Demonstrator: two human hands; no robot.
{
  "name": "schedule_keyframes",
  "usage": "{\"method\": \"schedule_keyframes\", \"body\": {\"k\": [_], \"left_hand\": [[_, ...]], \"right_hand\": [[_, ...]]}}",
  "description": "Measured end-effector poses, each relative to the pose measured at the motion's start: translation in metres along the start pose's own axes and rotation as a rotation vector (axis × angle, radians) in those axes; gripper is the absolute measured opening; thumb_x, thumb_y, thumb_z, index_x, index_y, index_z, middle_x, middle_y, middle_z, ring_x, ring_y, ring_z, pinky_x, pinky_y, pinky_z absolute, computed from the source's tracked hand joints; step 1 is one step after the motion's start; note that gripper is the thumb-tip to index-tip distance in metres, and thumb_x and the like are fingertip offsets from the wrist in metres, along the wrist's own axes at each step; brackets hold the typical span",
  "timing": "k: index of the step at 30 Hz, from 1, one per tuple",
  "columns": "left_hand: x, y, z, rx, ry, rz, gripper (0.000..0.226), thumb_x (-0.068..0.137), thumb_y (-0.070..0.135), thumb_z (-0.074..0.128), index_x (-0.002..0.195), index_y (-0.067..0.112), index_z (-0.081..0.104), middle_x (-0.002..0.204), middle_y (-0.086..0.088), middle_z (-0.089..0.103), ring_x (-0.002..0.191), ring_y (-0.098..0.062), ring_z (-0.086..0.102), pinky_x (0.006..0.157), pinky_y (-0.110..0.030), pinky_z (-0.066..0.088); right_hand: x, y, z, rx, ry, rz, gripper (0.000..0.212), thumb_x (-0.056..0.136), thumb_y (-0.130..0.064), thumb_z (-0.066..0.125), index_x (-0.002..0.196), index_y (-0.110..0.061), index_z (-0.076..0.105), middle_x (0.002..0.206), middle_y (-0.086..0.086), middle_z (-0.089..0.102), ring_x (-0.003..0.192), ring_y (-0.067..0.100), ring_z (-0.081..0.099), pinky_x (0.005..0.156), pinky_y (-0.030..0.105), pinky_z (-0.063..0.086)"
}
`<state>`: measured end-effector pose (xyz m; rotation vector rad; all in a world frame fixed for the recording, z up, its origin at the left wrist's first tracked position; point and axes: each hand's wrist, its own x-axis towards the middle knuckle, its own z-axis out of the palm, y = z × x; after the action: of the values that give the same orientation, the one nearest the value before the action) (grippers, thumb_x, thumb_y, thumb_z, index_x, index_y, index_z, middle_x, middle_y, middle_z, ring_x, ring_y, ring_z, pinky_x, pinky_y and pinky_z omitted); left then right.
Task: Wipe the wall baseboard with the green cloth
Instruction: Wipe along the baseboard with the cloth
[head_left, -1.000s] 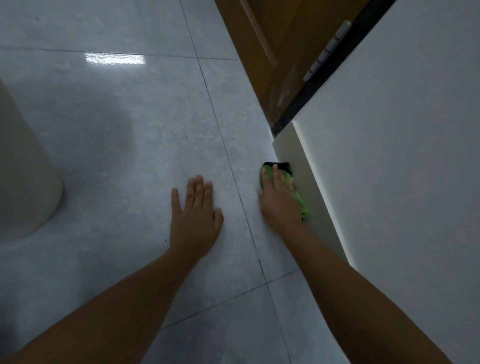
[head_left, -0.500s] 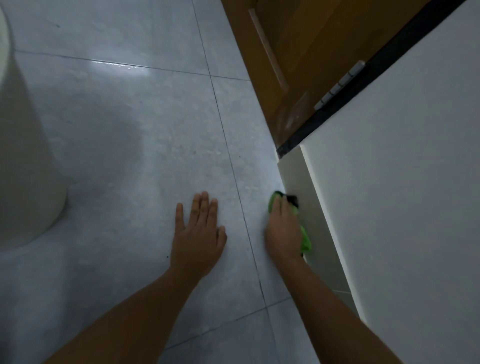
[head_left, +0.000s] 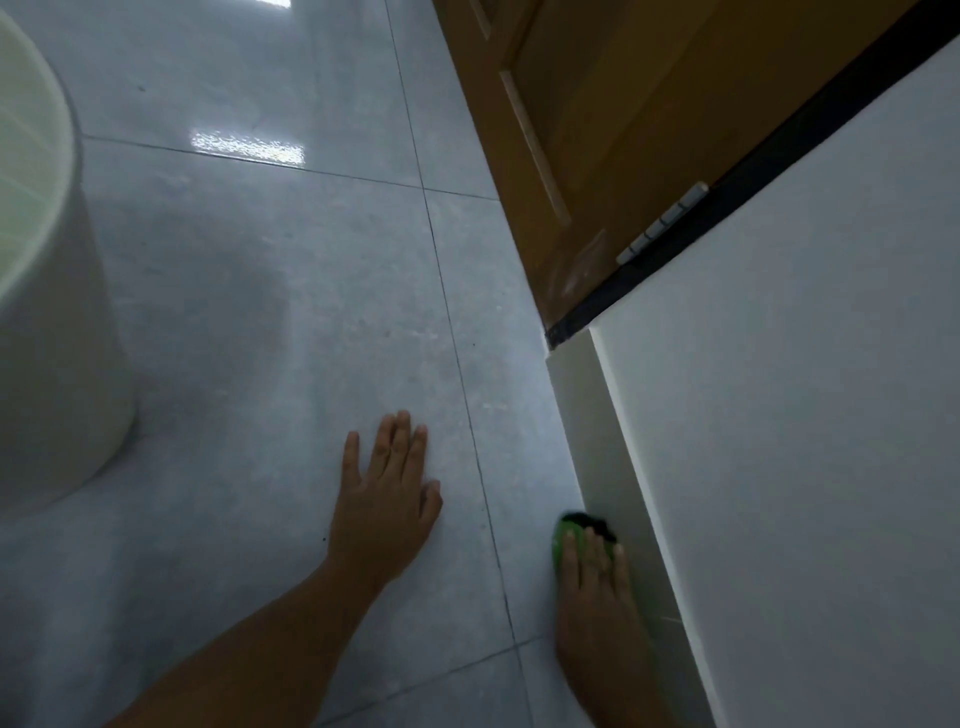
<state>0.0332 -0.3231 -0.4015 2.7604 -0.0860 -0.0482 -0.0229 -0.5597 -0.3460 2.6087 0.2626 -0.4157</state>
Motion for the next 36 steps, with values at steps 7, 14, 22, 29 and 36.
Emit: {"method": "schedule_keyframes", "body": {"k": [7,14,22,29,36], "left_hand": [[-0.002,0.004,-0.003,-0.01,-0.003,0.01,0.063,0.09,0.037,0.03,0.142,0.002,0.036,0.15,-0.019,0.031,0.141,-0.03,0.025,0.11,-0.058,0.016],[0.002,0.002,0.002,0.031,0.014,-0.009,0.066,0.089,0.039,0.035,0.144,0.003,0.029,0.152,-0.018,0.027,0.143,-0.028,0.02,0.112,-0.058,0.012],[0.008,-0.014,-0.003,0.078,-0.105,0.063,0.071,0.09,0.049,0.026,0.141,0.002,0.037,0.151,-0.018,0.028,0.141,-0.029,0.02,0.112,-0.046,-0.002],[-0.016,0.004,-0.013,0.076,-0.158,0.111,0.07,0.089,0.045,0.024,0.139,-0.001,0.037,0.149,-0.018,0.026,0.139,-0.032,0.027,0.11,-0.05,0.004],[-0.031,-0.005,-0.005,0.008,-0.028,0.165,0.068,0.093,0.047,0.028,0.144,0.003,0.031,0.152,-0.015,0.027,0.143,-0.026,0.02,0.113,-0.053,0.015]], "right_hand": [[0.057,0.003,-0.03,0.018,0.065,0.004,0.061,0.077,-0.007,0.02,0.131,0.01,0.042,0.125,0.032,0.055,0.116,0.045,0.053,0.111,0.062,0.005],[0.189,-0.026,-0.101,-0.094,0.075,0.111,0.059,0.086,-0.009,0.025,0.143,0.007,0.016,0.141,0.024,0.041,0.131,0.036,0.035,0.107,0.063,-0.014],[0.03,-0.012,-0.024,-0.011,0.045,0.025,0.061,0.073,-0.005,0.042,0.131,0.014,0.037,0.124,0.036,0.053,0.108,0.047,0.057,0.1,0.053,0.04],[-0.055,0.01,0.011,0.075,0.15,0.078,0.054,0.072,0.002,0.03,0.125,0.004,0.039,0.111,0.029,0.065,0.097,0.04,0.066,0.112,0.037,0.024],[0.096,-0.003,-0.052,0.03,0.174,0.035,0.051,0.071,0.005,0.036,0.117,0.008,0.057,0.108,0.029,0.064,0.098,0.044,0.063,0.086,0.045,0.051]]}}
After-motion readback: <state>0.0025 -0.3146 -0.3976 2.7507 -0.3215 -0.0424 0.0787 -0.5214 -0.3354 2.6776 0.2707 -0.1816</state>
